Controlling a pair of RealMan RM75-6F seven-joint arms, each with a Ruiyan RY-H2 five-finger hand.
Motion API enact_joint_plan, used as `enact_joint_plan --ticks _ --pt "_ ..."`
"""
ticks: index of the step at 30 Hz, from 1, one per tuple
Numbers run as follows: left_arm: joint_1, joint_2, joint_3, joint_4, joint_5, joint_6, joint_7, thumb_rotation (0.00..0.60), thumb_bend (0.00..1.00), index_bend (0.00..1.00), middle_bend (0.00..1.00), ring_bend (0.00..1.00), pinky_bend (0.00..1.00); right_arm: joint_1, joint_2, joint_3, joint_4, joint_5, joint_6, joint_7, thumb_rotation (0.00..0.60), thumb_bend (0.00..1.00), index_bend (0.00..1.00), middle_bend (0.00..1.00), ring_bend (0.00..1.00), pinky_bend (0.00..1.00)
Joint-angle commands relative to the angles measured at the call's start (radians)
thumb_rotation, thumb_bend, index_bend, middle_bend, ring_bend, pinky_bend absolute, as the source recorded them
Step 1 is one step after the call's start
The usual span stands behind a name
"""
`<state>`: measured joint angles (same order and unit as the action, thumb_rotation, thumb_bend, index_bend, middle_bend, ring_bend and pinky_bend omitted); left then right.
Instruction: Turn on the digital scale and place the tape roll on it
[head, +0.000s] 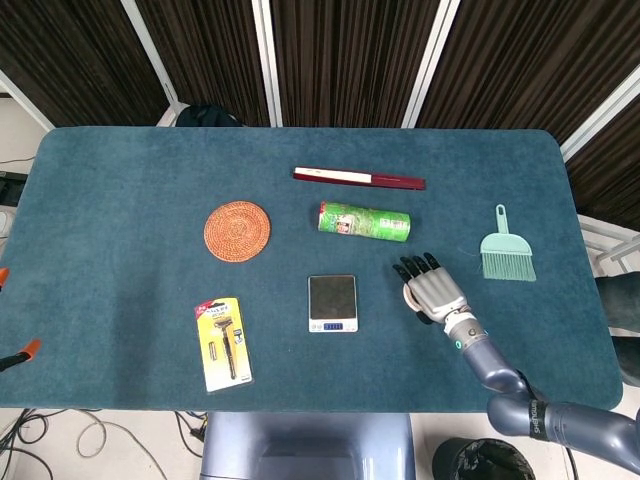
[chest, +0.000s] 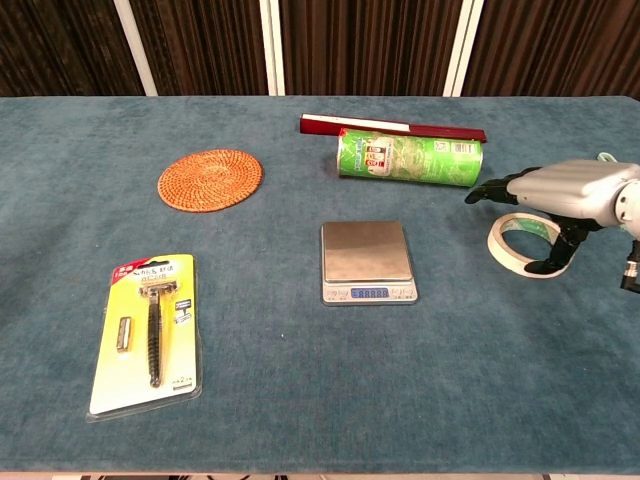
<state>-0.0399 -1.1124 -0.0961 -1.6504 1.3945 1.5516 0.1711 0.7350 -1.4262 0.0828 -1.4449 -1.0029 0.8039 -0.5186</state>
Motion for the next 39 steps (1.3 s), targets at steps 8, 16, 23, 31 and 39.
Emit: enact_joint_plan --ticks 8,16,23,31,39 --pt "-0.001 -0.004 0.002 0.000 0.000 -0.002 0.011 0.600 0.04 0.00 0.00 0.00 0.00 0.004 -0.009 -0.025 0.058 0.007 -0.030 0.012 0.600 0.36 0.00 0.02 0.05 0.00" --pt "-0.002 -0.003 0.004 -0.003 0.000 -0.007 0.014 0.600 0.04 0.00 0.00 0.00 0.00 0.013 -0.008 -0.034 0.073 0.024 -0.048 0.007 0.600 0.36 0.00 0.10 0.19 0.01" --pt "-0.003 0.002 0.008 -0.006 0.002 -0.013 0.007 0.600 0.04 0.00 0.00 0.00 0.00 0.022 -0.004 -0.041 0.072 0.061 -0.054 -0.016 0.600 0.36 0.00 0.22 0.44 0.20" --pt "-0.002 0.005 0.008 -0.008 0.003 -0.013 0.005 0.600 0.04 0.00 0.00 0.00 0.00 0.012 -0.011 -0.030 0.063 0.005 0.012 0.004 0.600 0.36 0.02 0.27 0.48 0.40" --pt "-0.001 0.009 0.008 -0.010 0.004 -0.012 -0.005 0.600 0.04 0.00 0.00 0.00 0.00 0.037 0.013 0.001 -0.022 -0.043 0.046 -0.005 0.600 0.36 0.20 0.27 0.48 0.54"
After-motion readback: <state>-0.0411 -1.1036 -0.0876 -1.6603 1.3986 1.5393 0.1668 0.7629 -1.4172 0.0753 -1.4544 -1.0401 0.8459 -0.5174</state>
